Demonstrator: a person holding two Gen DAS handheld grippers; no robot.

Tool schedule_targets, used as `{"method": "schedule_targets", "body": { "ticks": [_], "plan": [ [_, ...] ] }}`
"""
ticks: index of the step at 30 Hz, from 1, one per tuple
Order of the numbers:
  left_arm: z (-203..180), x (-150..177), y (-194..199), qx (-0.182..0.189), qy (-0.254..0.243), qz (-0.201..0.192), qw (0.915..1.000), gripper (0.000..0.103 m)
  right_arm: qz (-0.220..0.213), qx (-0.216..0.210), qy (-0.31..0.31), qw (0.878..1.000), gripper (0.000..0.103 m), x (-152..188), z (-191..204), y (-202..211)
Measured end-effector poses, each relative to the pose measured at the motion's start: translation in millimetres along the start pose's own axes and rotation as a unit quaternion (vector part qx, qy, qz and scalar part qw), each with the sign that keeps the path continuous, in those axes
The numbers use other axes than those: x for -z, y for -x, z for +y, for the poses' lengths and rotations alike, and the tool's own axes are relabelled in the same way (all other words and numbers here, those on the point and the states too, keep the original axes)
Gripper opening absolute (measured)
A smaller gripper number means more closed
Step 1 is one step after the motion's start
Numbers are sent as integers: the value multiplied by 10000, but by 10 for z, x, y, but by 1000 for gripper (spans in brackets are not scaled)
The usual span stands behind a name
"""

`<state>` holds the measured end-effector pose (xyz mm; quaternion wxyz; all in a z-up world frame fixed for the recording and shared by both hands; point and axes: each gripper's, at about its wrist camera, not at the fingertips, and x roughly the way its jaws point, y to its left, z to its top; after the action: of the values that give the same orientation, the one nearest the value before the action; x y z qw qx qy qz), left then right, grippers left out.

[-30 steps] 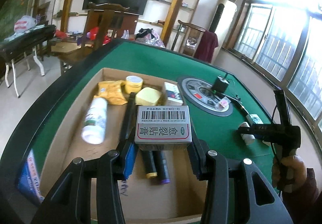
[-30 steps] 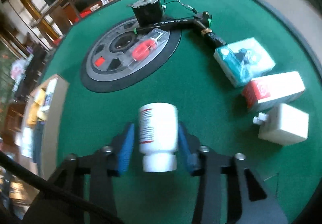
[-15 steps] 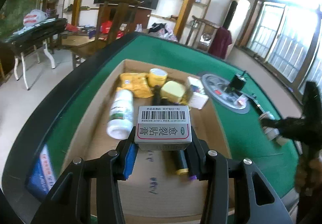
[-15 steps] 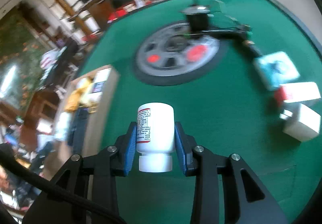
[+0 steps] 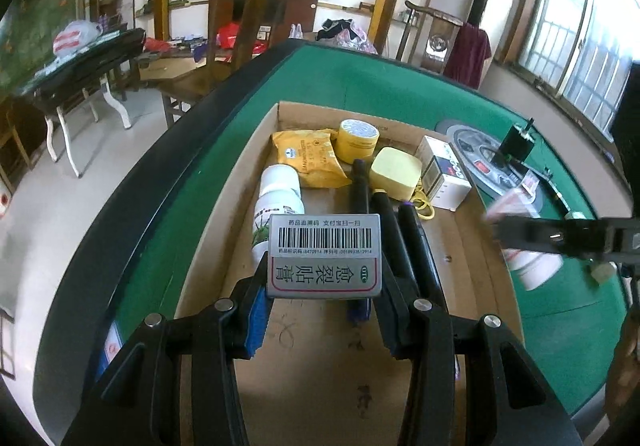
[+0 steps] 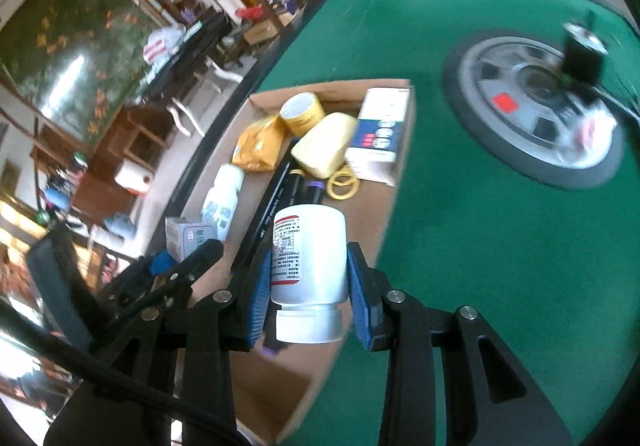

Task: Organize objects
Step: 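Carry the medicine box and pill bottle into the cardboard box and release both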

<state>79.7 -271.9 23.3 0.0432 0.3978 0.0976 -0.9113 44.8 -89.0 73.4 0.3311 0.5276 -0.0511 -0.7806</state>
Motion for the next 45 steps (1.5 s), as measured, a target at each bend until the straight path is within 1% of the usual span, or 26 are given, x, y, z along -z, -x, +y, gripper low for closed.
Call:
{"method": "schedule_targets", "body": {
  "ticks": [1, 5, 7, 12, 14, 16, 18, 20, 22, 25, 27, 28, 29, 30, 34, 37, 40, 45],
  "plan": [
    [-12, -14, -40, 0, -21, 52, 10000, 40, 40, 108, 72, 9999, 33, -21, 49, -71],
    [10, -45, -168, 211, 89, 309, 9993, 40, 192, 574, 291, 9977, 33, -110, 161, -351],
    [43, -58, -163, 225, 194, 282, 9992, 40, 217, 755, 344, 9963, 33, -145, 169, -429],
    [141, -41, -159, 332, 433, 314, 9980, 41, 329, 990, 306, 9941, 33, -196, 114, -545],
    [156, -33, -134, 299, 441, 268, 9982, 43, 336, 1048, 288, 9935, 33, -206, 98, -558],
    [178, -32, -88, 282, 476, 200, 9983, 50, 337, 1088, 280, 9931, 33, -207, 116, -568],
    [201, -52, -52, 354, 546, 145, 9978, 53, 320, 1140, 259, 9926, 33, -218, 110, -556],
    [220, -71, -8, 376, 591, 82, 9975, 55, 278, 1116, 176, 9932, 33, -232, 80, -539],
    [241, -98, 27, 395, 656, 20, 9971, 55, 207, 1046, 105, 9942, 34, -244, 53, -503],
    [320, -126, 110, 496, 895, -109, 9947, 55, -45, 913, 45, 9958, 34, -241, 43, -373],
    [381, -144, 179, 535, 1069, -226, 9926, 55, -263, 886, 42, 9957, 42, -236, 35, -247],
    [406, -145, 215, 526, 1141, -283, 9917, 57, -383, 885, 43, 9953, 48, -227, 22, -169],
    [432, -143, 255, 502, 1222, -340, 9906, 59, -449, 884, 39, 9951, 52, -220, 14, -126],
    [453, -142, 285, 490, 1299, -384, 9896, 61, -537, 875, 24, 9947, 53, -204, -11, -57],
    [484, -127, 351, 455, 1477, -424, 9871, 61, -686, 917, -100, 9934, 53, -160, -146, 81],
    [419, -121, 369, 487, 1467, -379, 9873, 61, -713, 897, -280, 9930, 54, -111, -291, 149],
    [269, -105, 412, 608, 1332, -342, 9886, 61, -794, 901, -420, 9919, 53, -18, -502, 296],
    [-112, -94, 503, 905, 885, -365, 9913, 61, -1066, 1134, -703, 9853, 53, 154, -960, 694]
  ]
}}
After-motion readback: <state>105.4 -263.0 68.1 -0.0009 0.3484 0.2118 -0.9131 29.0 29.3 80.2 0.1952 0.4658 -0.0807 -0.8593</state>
